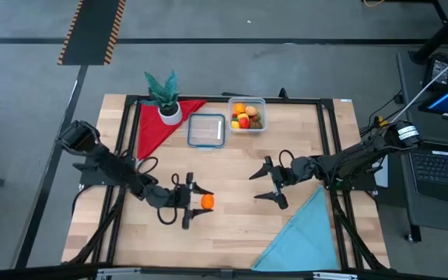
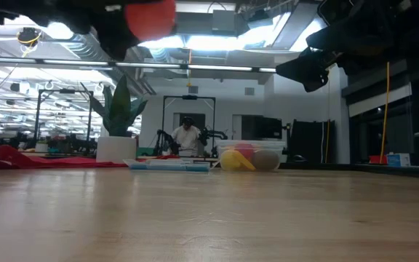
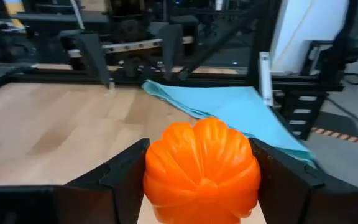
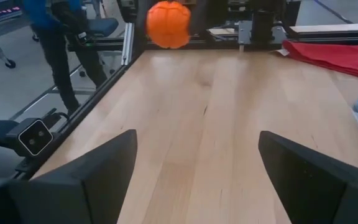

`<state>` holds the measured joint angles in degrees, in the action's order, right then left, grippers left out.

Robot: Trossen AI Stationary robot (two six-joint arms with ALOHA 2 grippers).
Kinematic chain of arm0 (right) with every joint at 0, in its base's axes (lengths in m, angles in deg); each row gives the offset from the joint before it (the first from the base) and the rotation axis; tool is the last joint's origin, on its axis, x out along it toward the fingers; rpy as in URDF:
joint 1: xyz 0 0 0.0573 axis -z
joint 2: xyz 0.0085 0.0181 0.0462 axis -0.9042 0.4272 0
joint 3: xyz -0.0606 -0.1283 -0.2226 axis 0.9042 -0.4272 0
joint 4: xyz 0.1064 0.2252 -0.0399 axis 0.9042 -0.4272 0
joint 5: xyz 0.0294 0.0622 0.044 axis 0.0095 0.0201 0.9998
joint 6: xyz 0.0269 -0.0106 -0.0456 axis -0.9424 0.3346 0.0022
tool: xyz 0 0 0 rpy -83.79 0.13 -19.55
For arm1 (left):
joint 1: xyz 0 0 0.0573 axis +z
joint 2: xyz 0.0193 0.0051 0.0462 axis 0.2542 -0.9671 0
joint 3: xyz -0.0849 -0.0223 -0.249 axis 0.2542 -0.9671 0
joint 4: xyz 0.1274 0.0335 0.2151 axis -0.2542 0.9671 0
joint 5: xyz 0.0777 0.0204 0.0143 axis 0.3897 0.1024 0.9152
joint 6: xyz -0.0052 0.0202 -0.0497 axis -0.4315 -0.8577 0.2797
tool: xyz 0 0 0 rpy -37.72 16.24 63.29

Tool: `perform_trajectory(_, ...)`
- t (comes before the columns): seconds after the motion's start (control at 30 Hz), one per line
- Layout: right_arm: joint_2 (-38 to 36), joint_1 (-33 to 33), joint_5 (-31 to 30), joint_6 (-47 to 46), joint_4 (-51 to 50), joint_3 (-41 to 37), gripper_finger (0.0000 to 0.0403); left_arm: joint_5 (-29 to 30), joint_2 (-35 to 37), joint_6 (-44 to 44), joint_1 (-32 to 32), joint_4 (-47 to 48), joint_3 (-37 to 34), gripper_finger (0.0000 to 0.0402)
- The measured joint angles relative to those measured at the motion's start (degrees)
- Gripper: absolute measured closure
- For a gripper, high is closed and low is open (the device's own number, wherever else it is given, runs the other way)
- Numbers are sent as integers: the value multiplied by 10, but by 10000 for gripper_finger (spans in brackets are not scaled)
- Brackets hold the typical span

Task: Pick and placing Produce into tupperware
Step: Put the pumpkin into the transparent bin

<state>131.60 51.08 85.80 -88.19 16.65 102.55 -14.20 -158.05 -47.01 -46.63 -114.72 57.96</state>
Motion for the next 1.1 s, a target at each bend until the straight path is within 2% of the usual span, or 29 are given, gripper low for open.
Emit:
perform_trajectory(0.17,0,0,0,12,7,0,66,-8,0,-27,30,0,0,166)
perform_trajectory(0.53,0,0,-4,44,14,0,66,-140,0,-26,115,-10,0,166)
perform_trajectory(0.97,0,-1,-4,30,19,0,66,-188,0,-26,162,-10,0,165)
perform_trajectory(1.1,0,-1,-14,37,25,9,66,-218,0,-24,186,-10,0,165)
